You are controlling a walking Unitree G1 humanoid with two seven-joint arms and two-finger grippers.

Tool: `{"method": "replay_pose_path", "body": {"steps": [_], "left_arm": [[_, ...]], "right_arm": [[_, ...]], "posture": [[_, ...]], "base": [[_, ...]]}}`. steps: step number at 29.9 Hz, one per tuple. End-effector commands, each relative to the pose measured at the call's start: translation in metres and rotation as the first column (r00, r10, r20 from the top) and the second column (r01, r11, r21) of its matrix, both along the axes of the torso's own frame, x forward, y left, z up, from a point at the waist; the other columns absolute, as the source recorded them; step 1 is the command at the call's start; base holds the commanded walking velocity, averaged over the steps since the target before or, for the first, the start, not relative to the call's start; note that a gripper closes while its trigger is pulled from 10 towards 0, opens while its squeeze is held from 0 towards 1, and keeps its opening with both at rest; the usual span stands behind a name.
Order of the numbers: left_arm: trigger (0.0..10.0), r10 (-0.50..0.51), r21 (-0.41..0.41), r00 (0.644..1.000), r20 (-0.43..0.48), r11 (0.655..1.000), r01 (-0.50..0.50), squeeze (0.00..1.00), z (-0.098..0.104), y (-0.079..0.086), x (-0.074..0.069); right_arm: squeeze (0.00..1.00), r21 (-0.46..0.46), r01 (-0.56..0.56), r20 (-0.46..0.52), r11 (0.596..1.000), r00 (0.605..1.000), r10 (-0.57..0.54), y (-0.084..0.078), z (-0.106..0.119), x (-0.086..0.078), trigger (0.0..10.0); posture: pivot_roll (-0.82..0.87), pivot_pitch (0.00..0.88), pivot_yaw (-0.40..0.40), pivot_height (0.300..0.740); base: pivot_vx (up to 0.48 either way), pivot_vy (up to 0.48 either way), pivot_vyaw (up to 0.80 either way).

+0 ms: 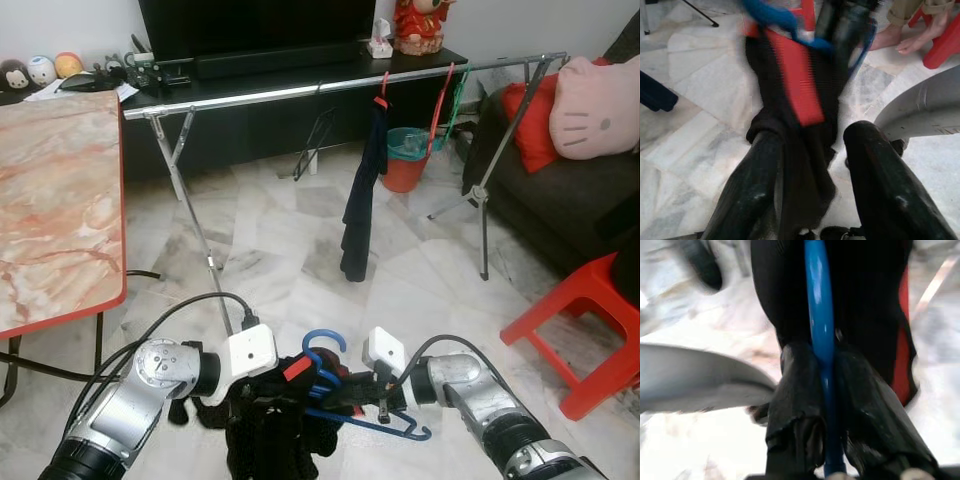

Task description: Hang hanger

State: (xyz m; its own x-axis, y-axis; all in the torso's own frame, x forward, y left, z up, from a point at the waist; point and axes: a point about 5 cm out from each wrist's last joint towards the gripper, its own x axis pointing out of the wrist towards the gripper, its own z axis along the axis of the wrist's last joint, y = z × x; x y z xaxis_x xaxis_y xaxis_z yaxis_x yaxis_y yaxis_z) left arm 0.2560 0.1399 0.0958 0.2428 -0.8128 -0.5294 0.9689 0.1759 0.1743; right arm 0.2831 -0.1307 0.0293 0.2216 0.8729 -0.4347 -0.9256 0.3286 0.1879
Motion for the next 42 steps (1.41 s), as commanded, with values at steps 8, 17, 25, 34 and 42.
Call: {"method": "replay_pose_path", "body": {"steps": [8, 17, 25, 34, 42], "left_arm": [[10.0, -0.003, -0.035, 0.999, 0.051, 0.999, 0.004, 1.0, 0.002, -0.008, 0.004], [10.0, 0.092, -0.085, 0.98, 0.178, 0.993, -0.078, 1.0, 0.008, -0.013, 0.017], [10.0, 0.278, -0.167, 0.9, 0.336, 0.958, -0.234, 0.0, 0.016, -0.017, 0.037], [10.0, 0.381, -0.249, 0.86, 0.338, 0.918, -0.309, 0.0, 0.011, -0.023, 0.037], [10.0, 0.497, -0.336, 0.798, 0.342, 0.857, -0.39, 0.0, 0.008, -0.027, 0.04]], "right_arm": [[0.0, 0.097, 0.199, 0.164, 0.975, 0.963, -0.213, 0.001, 0.022, 0.025, 0.0], [0.0, 0.147, 0.292, 0.188, 0.945, 0.93, -0.316, 0.001, 0.023, 0.029, 0.0], [0.0, 0.207, 0.401, 0.203, 0.892, 0.875, -0.44, -0.002, 0.029, 0.036, 0.0], [0.0, 0.252, 0.441, 0.21, 0.861, 0.844, -0.494, 0.001, 0.033, 0.039, 0.0], [0.0, 0.297, 0.483, 0.295, 0.824, 0.774, -0.56, 0.004, 0.05, 0.051, 0.0]], "posture": [[0.05, 0.0, -0.038, 0.74], [0.04, 0.0, -0.044, 0.74], [0.03, 0.0, -0.044, 0.74], [0.04, 0.0, -0.053, 0.74], [0.03, 0.0, -0.052, 0.74]], "base": [[0.0, 0.0, 0.0], [0.0, 0.0, 0.0], [0.0, 0.0, 0.0], [0.0, 0.0, 0.0], [0.0, 0.0, 0.0]]}}
